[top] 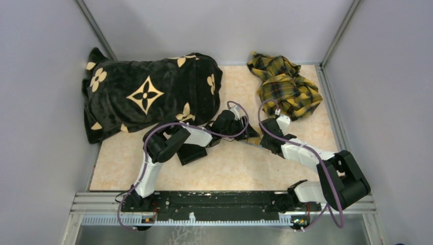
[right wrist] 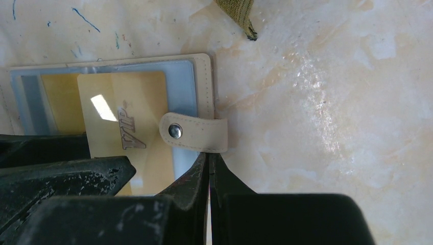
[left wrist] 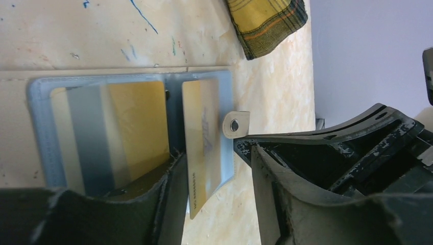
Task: Put the credit cards into the card holder
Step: Insert the credit card into the card holder.
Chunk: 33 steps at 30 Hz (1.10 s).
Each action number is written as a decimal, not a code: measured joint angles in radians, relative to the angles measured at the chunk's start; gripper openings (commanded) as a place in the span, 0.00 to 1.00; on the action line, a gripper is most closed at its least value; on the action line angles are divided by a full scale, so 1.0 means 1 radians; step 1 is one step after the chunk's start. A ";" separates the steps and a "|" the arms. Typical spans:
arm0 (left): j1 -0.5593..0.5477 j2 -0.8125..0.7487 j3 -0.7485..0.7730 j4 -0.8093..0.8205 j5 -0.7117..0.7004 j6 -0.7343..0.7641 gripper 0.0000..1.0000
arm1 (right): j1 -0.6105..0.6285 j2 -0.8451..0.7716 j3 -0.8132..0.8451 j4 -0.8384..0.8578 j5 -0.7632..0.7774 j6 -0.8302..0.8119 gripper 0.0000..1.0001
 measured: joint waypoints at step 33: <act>-0.042 -0.126 0.148 -0.525 -0.316 0.200 0.87 | 0.000 0.014 0.000 0.039 -0.063 -0.012 0.00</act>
